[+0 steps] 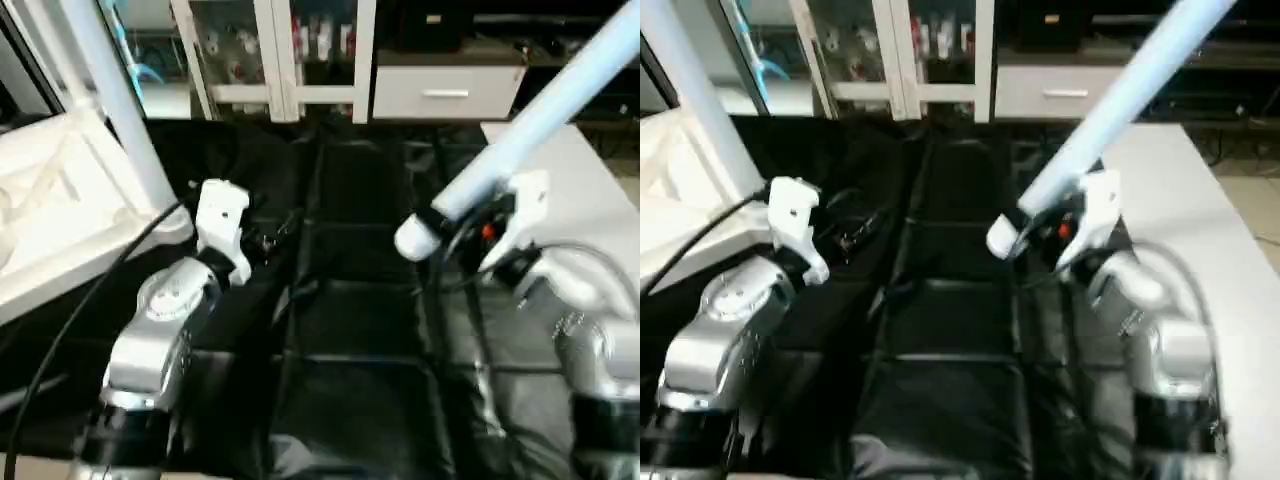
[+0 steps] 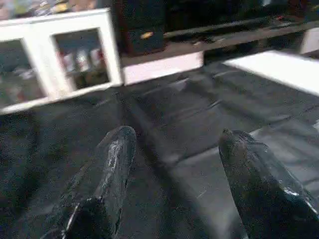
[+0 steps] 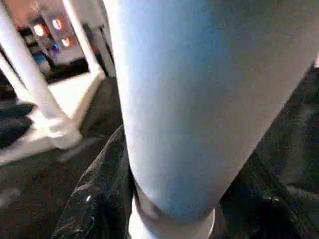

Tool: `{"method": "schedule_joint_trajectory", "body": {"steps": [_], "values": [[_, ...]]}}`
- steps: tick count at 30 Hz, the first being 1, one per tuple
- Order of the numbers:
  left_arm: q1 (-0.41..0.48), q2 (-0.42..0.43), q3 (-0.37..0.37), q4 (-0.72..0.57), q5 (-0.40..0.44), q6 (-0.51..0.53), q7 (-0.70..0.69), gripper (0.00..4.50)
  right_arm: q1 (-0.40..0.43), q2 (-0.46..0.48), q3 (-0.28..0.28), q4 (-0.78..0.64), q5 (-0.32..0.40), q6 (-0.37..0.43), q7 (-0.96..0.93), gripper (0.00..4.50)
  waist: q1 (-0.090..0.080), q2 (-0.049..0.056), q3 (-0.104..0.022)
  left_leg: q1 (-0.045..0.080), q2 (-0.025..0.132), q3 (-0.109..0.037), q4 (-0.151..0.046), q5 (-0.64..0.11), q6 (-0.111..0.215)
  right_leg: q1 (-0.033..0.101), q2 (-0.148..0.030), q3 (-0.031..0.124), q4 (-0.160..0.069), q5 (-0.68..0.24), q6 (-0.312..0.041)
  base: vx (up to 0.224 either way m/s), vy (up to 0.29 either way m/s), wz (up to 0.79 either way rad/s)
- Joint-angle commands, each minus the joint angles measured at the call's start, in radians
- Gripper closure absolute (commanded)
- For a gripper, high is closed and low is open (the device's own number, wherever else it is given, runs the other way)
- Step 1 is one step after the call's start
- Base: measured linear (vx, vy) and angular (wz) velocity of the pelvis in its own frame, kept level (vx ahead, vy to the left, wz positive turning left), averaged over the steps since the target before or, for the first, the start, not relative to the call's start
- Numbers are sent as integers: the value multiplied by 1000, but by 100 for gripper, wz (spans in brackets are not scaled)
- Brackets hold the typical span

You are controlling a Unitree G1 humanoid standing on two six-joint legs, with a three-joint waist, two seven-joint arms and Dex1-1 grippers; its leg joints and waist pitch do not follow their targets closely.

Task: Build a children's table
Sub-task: Pick table leg, then move to table

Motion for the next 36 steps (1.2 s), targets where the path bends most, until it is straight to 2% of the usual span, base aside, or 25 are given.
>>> {"method": "schedule_joint_trajectory", "body": {"steps": [1,2,3,4,6,7,8,9,10,11,15,16,17,20,22,23,24,25,27,28,29,30,31,32,36], "values": [[5,2,29,-17,17,1,36,140,2,30,10,-61,46,31,-40,264,-5,-8,-68,35,36,-10,-114,43,208,27,-49,34,-101,-366,-237,5,228,10],[6,1,29,-17,17,1,38,140,4,34,10,-64,50,34,-43,264,-49,13,-72,116,30,-23,-147,77,344,-31,61,-37,-9,-255,-179,5,228,10],[8,0,27,-18,19,0,42,140,8,43,9,-69,59,38,-48,264,-49,13,-72,116,30,-23,-147,77,344,-31,61,-37,-9,-255,-179,-13,248,15],[8,-1,24,-18,20,-1,48,140,11,53,8,-75,62,44,-53,264,-62,23,-65,106,69,-24,-192,151,434,-64,71,-76,139,-173,-62,-13,133,9],[13,0,17,-22,27,-2,55,140,12,70,9,-78,62,60,-61,264,-48,4,-61,100,96,-21,-194,193,459,-73,39,-74,149,-156,3,-43,196,-2],[15,1,16,-24,30,-2,56,140,11,69,14,-78,60,66,-62,264,-42,-22,-67,105,91,-16,-198,101,383,-55,9,-45,105,-122,21,-98,225,-19],[15,1,16,-24,31,-2,57,140,11,68,15,-79,60,68,-62,264,-23,-89,-77,53,29,31,-148,-145,167,-13,-113,50,-7,-138,101,-79,136,-17],[16,2,17,-23,32,-3,57,140,10,67,19,-78,57,70,-62,264,10,-104,-64,-1,-33,-6,55,-192,84,-12,-253,157,-120,-243,106,-92,149,-1],[16,2,17,-23,32,-3,57,140,10,67,19,-78,57,70,-62,264,-24,-59,-71,-65,-45,-106,170,-164,-85,31,-297,182,-122,-441,84,-89,195,-18],[16,3,19,-23,32,-4,58,140,11,66,22,-80,58,74,-66,264,-38,-72,-41,-85,-58,-118,181,-174,-194,47,-237,92,-117,-566,40,-89,195,-18],[1,7,30,-9,36,-8,67,140,3,61,53,-57,13,47,-86,264,-41,-57,-38,30,-14,-74,-15,-134,-83,56,-139,12,-146,-641,-209,-80,293,-20],[-2,7,31,-6,38,-11,69,140,2,62,62,-46,-4,35,-94,264,-116,5,-48,119,12,-88,-159,-235,117,-23,57,-68,9,-408,-187,-47,134,11],[-4,7,32,-3,39,-13,69,140,0,63,65,-41,-10,32,-98,264,-132,28,-47,131,22,-101,-193,-219,210,-37,70,-83,123,-230,-149,-90,297,14],[-10,4,32,0,42,-13,77,140,-4,73,69,-27,-25,14,-110,264,-119,-10,-48,156,67,-90,-191,-7,387,-60,39,-79,117,-135,-71,-79,328,2],[-15,2,30,4,46,-14,85,140,-11,69,87,-9,-61,-15,-121,264,-96,-84,-64,109,38,-56,-175,-125,233,-6,-68,16,6,-95,-24,-90,216,-3],[-19,1,31,9,50,-15,92,140,-18,69,97,3,-84,-31,-132,264,-26,-106,-85,2,-43,-57,83,-183,55,34,-258,188,-118,-230,77,-101,206,2],[-23,1,32,14,53,-15,97,140,-24,68,106,14,-106,-48,-143,264,-53,-95,-83,-35,-45,-100,127,-158,-11,57,-281,202,-115,-228,46,-83,222,-10],[-24,1,33,15,53,-15,98,140,-25,68,108,17,-112,-52,-146,264,-49,-91,-63,-52,-61,-109,139,-158,-138,64,-219,128,-110,-250,10,-82,243,-23],[-31,2,37,29,61,-17,111,140,-39,65,130,47,-179,-99,-183,264,-36,-88,-62,-12,-45,-97,80,-125,-149,74,-161,105,-123,-254,-219,-88,263,-13],[-33,3,39,36,62,-20,115,140,-44,65,135,64,-212,-131,-203,264,-36,-82,-62,-1,-33,-93,35,-76,-116,72,-139,90,-129,-262,-270,-75,357,7],[-35,2,42,42,64,-24,117,140,-47,62,142,80,-248,-174,-227,264,-48,-26,-64,66,-7,-74,-130,-13,94,32,-7,19,-98,-312,-264,-75,357,7],[-36,1,45,49,66,-26,121,140,-49,58,147,93,-270,-197,-243,264,-80,2,-67,135,20,-86,-153,-19,186,-44,76,-26,-6,-282,-219,-74,360,18],[-37,1,46,54,69,-28,124,140,-52,56,150,101,-280,-204,-250,264,-100,18,-61,126,38,-86,-198,-37,278,-50,85,-63,128,-237,-138,-75,350,11],[-37,-1,48,59,70,-28,129,140,-54,57,147,108,-283,-208,-258,264,-98,13,-54,117,43,-81,-198,-52,293,-56,81,-71,141,-215,-119,-75,350,11],[-38,-15,55,70,67,-26,146,140,-60,76,117,113,-256,-204,-248,264,-67,-60,-67,139,60,-64,-198,-31,287,-49,-18,-19,58,-91,-29,-75,277,-3]]}}
